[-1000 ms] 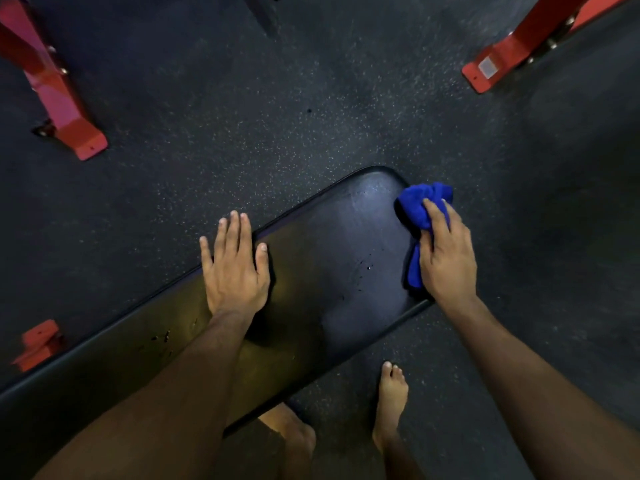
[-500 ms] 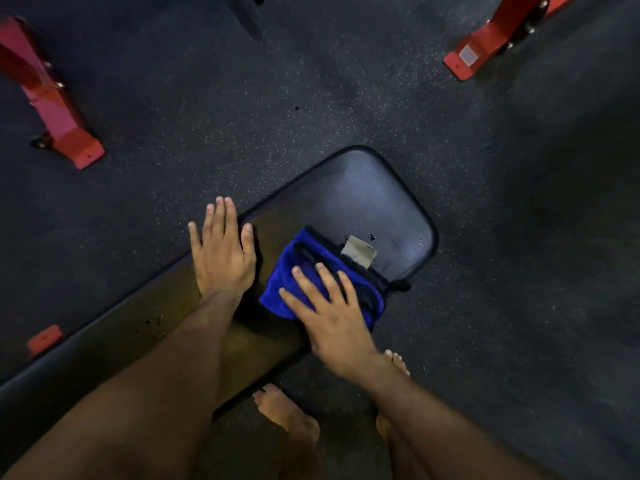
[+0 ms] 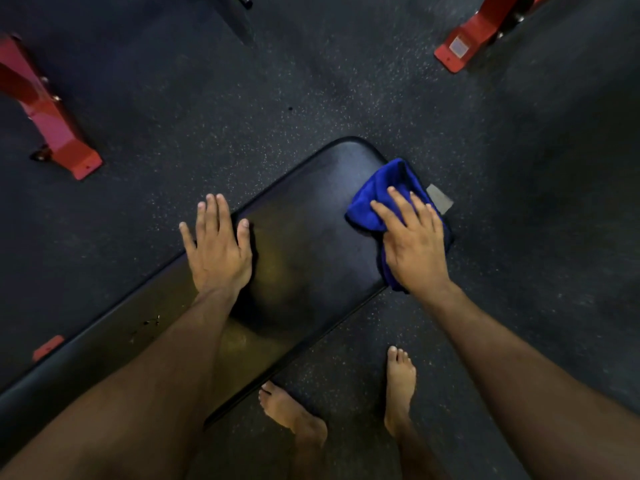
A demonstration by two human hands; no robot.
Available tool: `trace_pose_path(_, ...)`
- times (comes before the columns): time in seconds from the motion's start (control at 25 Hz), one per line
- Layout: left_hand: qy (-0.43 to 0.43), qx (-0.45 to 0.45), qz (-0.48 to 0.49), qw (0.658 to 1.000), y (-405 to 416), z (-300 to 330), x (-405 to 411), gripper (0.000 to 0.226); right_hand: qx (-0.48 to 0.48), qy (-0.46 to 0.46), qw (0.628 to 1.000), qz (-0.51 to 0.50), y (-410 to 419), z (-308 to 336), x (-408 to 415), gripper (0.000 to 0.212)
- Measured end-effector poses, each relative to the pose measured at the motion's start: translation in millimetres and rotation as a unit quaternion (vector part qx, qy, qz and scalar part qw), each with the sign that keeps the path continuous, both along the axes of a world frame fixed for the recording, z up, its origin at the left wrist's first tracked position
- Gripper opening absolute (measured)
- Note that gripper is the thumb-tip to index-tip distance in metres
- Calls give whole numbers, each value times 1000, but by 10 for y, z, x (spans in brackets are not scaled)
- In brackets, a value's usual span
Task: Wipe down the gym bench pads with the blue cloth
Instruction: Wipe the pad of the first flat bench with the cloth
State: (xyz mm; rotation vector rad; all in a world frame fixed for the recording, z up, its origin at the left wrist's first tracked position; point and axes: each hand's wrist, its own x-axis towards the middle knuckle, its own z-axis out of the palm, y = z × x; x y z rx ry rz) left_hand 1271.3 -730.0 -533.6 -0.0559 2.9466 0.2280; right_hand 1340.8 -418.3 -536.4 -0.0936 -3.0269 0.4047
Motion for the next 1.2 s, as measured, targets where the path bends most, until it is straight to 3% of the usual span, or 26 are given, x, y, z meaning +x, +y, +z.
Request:
trace_pose_path(0.2, -6, -23, -3, 1000, 16, 12, -15, 69, -125, -25, 985, -115, 209, 4, -260, 48)
trace_pose_path(0.36, -26, -41, -18, 999, 63, 162, 0, 73, -217, -140, 940, -224, 507, 289, -419, 42)
trace_pose_path(0.48, -60, 137, -60, 987, 319, 639, 314, 72, -309, -99, 910, -258, 556, 882, -92, 39)
trace_pose_path(0.56, -117, 259, -62, 957, 568, 1080, 720, 66, -399, -107, 876, -248, 401, 1386, 231, 37)
trace_pose_path(0.64, -191, 339, -30, 921, 792, 1437, 1135, 76, -468, -151, 841, -226, 193, 1802, 582, 34)
trace_pose_path(0.68, -235, 402, 27, 884, 869, 1656, 1285, 86, -488, -174, 830, -206, 78, 2021, 716, 33)
trace_pose_path(0.76, -306, 535, 179, 767, 919, 2058, 1492, 98, -528, -215, 806, -159, -181, 2410, 917, 31)
trace_pose_path(0.8, -317, 583, 216, 716, 895, 2250, 1572, 89, -550, -229, 791, -139, -322, 2603, 966, 29)
trace_pose_path(0.84, -308, 605, 231, 697, 838, 2439, 1635, 74, -565, -236, 782, -120, -464, 2797, 981, 27)
trace_pose_path(0.96, -235, 614, 257, 708, 622, 2941, 1751, 45, -572, -264, 774, -65, -795, 3283, 918, 21)
trace_pose_path(1.2, -77, 648, 306, 694, -210, 3906, 1994, 49, -554, -327, 758, 108, -1472, 4200, 698, 24)
